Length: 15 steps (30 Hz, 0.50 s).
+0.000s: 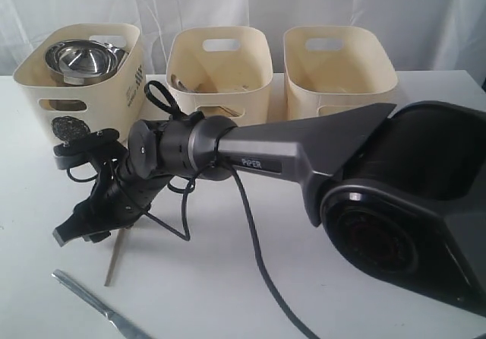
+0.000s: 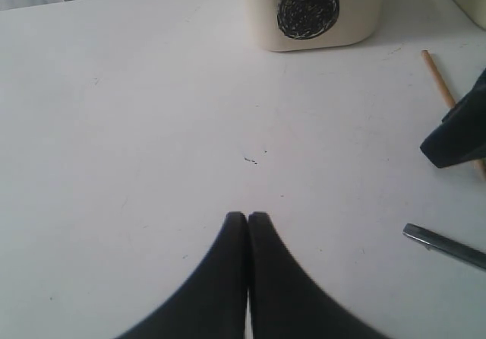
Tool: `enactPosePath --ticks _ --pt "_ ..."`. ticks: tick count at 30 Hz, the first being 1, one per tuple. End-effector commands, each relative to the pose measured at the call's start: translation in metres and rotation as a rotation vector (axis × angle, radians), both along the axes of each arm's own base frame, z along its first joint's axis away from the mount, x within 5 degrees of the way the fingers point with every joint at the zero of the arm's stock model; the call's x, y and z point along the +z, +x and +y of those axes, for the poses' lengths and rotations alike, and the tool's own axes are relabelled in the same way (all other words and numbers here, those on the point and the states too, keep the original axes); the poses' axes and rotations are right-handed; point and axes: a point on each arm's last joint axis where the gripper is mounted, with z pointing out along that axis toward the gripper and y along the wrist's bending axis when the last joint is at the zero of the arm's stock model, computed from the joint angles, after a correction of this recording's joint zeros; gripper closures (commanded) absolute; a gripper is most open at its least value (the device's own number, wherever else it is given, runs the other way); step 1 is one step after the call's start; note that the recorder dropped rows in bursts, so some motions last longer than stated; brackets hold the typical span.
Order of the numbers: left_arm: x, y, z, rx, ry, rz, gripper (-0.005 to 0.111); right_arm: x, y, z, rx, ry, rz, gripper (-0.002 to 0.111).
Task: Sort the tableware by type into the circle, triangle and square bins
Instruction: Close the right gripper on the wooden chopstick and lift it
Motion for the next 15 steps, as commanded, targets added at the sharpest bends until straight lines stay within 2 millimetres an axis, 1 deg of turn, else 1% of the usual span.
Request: enactPosePath --ticks 1,4,6,9,12,15 --pt "-0.001 0.0 0.0 0.0 -0.003 -0.004 0.107 -0.006 -0.003 -0.001 0.028 -0.03 0.031 0.059" --pt "-0.001 0.0 0.0 0.0 -0.003 -0.004 0.107 -0.006 -0.007 -0.003 0.052 -0.055 0.07 0.059" --pt "-0.001 0.0 0.0 0.0 -0.003 -0.004 0.107 -0.003 -0.009 -0.004 0.071 -0.076 0.077 0.059" --pt "-0.001 0.0 0.0 0.0 -0.003 -0.004 0.107 0.007 -0.011 -0.007 0.091 -0.097 0.077 0.059" --pt "-0.001 0.0 0.0 0.0 -0.003 -0.004 0.107 0.028 -0.012 -0.01 0.049 -0.083 0.068 0.06" --pt "-0.001 0.0 0.0 0.0 -0.003 -0.004 0.107 0.053 -0.01 -0.017 0.012 -0.096 -0.002 0.06"
